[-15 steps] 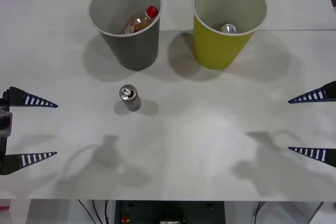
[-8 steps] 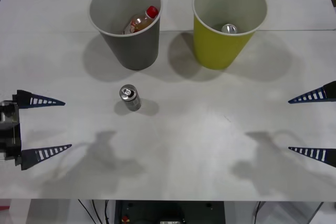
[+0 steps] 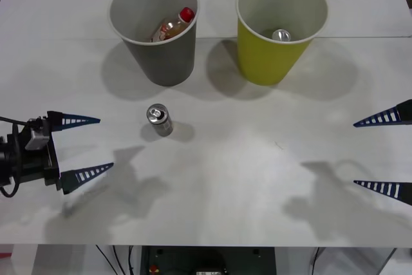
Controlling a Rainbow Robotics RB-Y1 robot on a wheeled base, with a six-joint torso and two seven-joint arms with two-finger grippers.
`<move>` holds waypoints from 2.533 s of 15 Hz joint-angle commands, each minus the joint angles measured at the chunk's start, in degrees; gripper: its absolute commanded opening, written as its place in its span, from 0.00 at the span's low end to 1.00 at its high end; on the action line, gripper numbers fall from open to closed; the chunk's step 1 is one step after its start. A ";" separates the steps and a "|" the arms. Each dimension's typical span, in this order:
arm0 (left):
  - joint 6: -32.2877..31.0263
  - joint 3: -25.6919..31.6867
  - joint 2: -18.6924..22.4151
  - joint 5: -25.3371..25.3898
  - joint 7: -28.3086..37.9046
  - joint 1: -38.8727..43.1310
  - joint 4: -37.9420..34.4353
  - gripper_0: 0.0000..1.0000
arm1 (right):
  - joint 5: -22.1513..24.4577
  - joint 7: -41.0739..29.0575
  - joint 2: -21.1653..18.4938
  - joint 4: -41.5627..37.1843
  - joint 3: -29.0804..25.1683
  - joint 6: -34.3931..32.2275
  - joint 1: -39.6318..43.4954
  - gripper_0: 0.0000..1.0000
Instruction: Put the can into the green bin and the plastic bottle into the gray bin
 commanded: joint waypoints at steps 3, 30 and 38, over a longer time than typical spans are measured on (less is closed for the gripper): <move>0.44 -7.37 -2.43 7.57 -10.74 -5.78 9.20 1.00 | 0.00 0.00 0.00 0.00 0.00 0.00 0.00 1.00; 5.36 -7.63 -28.36 6.25 -21.03 -16.59 27.13 1.00 | 0.00 0.00 0.00 0.00 0.00 0.00 0.00 1.00; 7.12 -7.55 -32.40 3.70 -20.24 -21.07 31.52 1.00 | 0.00 0.00 0.00 0.00 0.00 0.00 0.00 1.00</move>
